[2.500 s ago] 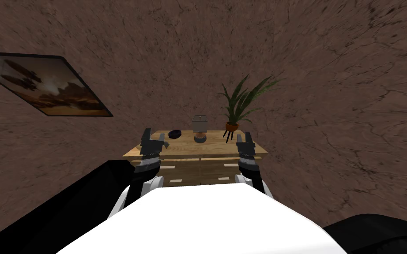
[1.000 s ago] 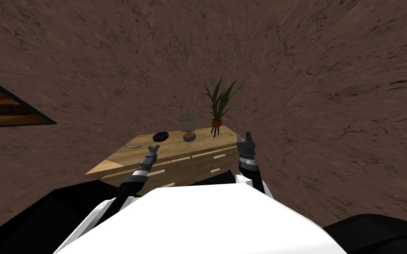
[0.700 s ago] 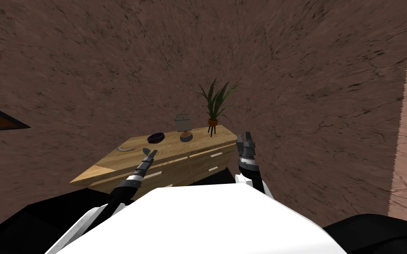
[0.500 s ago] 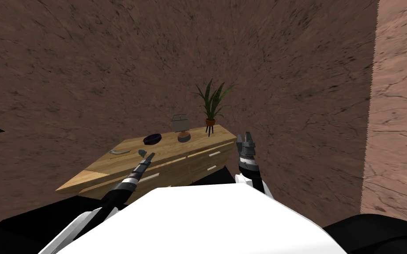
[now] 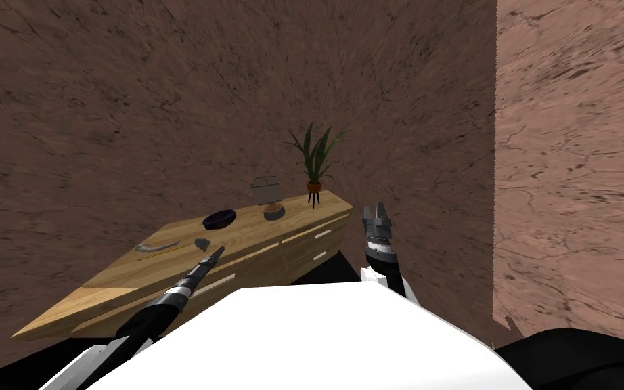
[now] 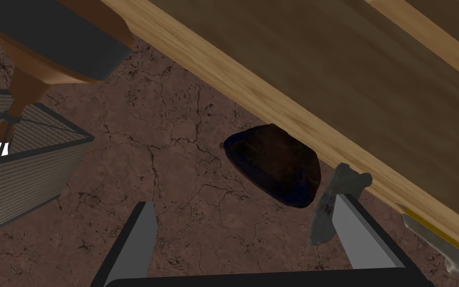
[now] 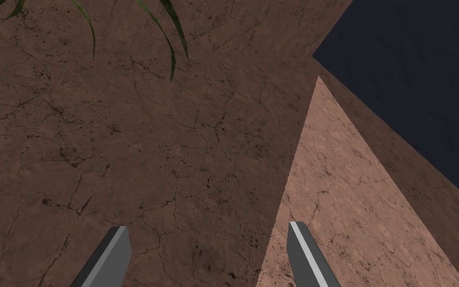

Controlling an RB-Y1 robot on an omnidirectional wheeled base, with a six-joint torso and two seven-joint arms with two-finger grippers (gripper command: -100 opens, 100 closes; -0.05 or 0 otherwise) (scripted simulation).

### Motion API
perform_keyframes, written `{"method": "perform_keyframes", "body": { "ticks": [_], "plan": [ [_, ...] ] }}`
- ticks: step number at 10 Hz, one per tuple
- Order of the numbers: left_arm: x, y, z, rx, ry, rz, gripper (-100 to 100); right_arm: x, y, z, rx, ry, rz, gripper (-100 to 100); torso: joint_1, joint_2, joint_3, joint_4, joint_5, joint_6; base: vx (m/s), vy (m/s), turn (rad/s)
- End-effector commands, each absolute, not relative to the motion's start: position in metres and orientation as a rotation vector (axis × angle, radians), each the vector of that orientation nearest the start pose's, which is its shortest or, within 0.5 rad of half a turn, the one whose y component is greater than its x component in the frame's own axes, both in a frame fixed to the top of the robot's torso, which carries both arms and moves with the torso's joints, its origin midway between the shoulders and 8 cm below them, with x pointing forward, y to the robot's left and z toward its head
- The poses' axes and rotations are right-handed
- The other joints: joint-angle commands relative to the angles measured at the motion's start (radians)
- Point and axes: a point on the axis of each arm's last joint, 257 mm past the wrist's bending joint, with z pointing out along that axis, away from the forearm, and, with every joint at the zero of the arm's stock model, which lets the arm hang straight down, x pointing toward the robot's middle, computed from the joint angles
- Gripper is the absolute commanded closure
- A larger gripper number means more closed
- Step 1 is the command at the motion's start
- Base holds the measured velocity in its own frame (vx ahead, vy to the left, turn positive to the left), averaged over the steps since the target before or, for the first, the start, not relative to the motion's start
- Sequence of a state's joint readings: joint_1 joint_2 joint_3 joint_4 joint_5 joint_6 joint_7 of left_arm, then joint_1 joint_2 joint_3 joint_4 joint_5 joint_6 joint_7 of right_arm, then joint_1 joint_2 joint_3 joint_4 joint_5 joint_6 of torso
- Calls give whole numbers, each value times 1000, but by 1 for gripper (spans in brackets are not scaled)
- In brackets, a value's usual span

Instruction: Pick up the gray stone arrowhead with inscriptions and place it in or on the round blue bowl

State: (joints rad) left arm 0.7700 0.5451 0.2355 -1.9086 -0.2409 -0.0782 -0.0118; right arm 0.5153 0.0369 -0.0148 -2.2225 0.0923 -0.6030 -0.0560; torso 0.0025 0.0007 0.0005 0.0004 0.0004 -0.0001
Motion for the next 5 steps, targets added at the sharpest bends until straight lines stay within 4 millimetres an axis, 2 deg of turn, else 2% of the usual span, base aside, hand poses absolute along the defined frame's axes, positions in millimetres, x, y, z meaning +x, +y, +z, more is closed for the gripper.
{"method": "perform_keyframes", "body": {
  "ticks": [1,5],
  "plan": [
    [285,518,-271,-772,1712,-207,-100,337,-276,13,617,606,1288,0,0,0,0,0,0,0,-12,20,-239],
    [253,577,-282,-759,1794,-9,-100,337,-276,13,617,606,1288,0,1,-1,0,0,0,0,-6,23,-202]
  ]
}}
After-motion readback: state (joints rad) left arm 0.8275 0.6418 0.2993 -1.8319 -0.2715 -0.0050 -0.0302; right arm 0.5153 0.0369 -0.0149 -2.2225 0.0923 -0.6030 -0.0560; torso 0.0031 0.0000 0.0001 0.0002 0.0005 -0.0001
